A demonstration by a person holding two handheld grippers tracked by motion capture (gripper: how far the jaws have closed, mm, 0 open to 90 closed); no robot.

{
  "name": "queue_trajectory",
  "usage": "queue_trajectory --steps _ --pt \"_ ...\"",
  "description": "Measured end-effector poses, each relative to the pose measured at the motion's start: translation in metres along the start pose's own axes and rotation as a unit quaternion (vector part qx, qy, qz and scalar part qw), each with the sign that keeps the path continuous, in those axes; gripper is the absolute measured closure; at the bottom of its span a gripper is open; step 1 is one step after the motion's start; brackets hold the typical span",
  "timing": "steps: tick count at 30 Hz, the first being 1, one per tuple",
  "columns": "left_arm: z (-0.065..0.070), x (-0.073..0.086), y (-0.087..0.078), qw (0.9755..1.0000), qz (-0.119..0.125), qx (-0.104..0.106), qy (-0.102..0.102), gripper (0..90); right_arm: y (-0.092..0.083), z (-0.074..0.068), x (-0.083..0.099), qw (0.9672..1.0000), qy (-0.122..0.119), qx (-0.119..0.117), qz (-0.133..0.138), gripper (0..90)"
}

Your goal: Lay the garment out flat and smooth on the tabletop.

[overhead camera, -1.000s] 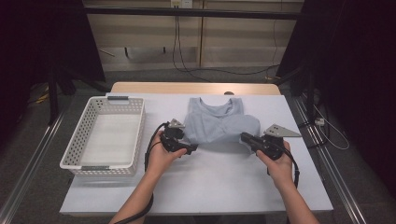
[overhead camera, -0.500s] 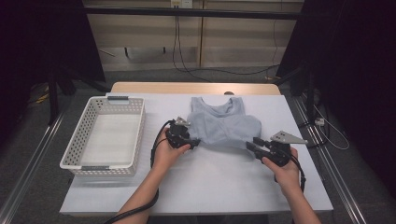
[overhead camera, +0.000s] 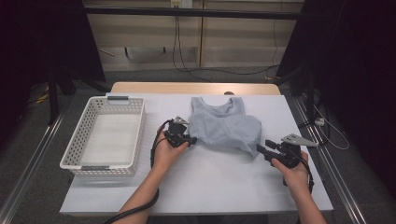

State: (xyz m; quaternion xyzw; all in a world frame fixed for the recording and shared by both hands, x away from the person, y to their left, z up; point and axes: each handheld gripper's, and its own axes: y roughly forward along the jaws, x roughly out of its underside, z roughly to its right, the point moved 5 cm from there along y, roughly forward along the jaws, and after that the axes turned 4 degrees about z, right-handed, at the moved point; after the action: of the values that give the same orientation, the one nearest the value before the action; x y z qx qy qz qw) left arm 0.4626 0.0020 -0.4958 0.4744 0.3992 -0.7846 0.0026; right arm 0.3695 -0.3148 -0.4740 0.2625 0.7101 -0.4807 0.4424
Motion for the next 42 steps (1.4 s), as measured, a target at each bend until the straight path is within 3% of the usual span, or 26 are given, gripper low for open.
queue_trajectory --steps 3,7,10,12,15,19,29,42 --pt "0.000 0.000 0.000 1.0000 -0.001 0.004 -0.005 79.6 0.008 0.001 0.010 0.9994 -0.007 0.006 -0.033 54.0" --pt "-0.001 0.001 -0.001 0.9998 -0.005 0.010 -0.013 81.2 0.017 -0.001 0.014 0.9981 -0.023 0.007 -0.056 62.8" --pt "0.000 0.000 -0.003 0.9997 -0.009 0.017 -0.014 82.2 0.024 -0.005 0.017 0.9952 -0.042 0.010 -0.087 73.0" --pt "0.001 0.000 -0.004 0.9997 -0.007 0.017 -0.018 82.5 0.025 -0.007 0.016 0.9950 -0.049 0.009 -0.087 81.7" --pt "0.002 0.000 -0.006 0.9994 -0.008 0.022 -0.024 82.8 0.026 -0.007 0.016 0.9951 -0.049 0.004 -0.086 85.6" --pt "0.002 -0.004 -0.015 0.9991 -0.002 0.027 -0.031 83.0 0.023 -0.003 0.012 0.9975 -0.019 -0.007 -0.068 86.4" --pt "0.001 -0.015 -0.040 0.9971 0.022 0.050 -0.053 83.5 -0.006 0.005 -0.013 0.9999 0.004 -0.008 0.009 89.0" --pt "-0.003 -0.021 -0.055 0.9958 0.030 0.061 -0.062 83.7 -0.019 0.008 -0.023 0.9995 -0.003 -0.001 0.030 89.6"
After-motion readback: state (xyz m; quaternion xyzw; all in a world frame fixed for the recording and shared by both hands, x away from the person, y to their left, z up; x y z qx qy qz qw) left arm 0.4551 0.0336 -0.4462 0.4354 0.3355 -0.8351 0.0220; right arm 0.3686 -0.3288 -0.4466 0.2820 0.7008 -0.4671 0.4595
